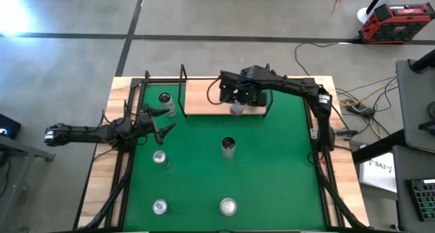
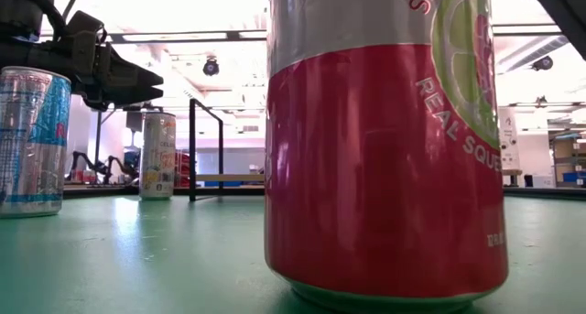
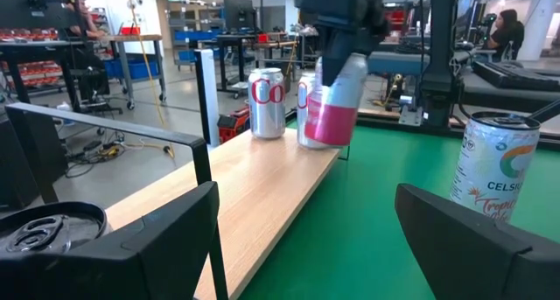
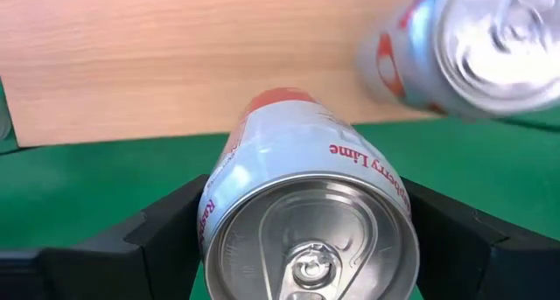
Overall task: Place canned beverage on shelf
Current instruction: Put the right white and orange soda can on the shelf
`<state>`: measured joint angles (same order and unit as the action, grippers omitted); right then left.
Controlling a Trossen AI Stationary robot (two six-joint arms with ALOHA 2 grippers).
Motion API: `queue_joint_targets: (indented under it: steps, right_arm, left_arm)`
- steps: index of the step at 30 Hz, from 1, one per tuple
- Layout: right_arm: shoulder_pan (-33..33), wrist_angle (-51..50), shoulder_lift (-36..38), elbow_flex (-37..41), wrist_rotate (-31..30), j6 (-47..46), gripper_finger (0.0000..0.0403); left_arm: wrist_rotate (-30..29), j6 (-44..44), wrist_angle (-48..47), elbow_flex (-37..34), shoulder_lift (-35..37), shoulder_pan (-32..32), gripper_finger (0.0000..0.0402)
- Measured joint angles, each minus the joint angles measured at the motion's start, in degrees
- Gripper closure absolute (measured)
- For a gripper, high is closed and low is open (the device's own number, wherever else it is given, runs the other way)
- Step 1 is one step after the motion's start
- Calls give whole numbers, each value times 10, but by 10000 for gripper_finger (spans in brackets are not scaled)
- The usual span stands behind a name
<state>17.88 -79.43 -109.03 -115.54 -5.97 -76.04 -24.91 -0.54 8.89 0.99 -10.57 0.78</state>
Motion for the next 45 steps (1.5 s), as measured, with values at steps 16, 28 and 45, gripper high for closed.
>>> queue_joint_targets:
  steps: [16,28,45]
  right_arm:
    - [16,-61,-114,-150,-14,147,97]
    - [26,-89,-144,-193,-42,176,96]
    - [32,-85,-149,-193,-41,168,96]
  left_arm:
    - [0,0,0,0,-2,0,70]
    - [0,0,0,0,-2,0,70]
    - [0,0,0,0,-2,0,70]
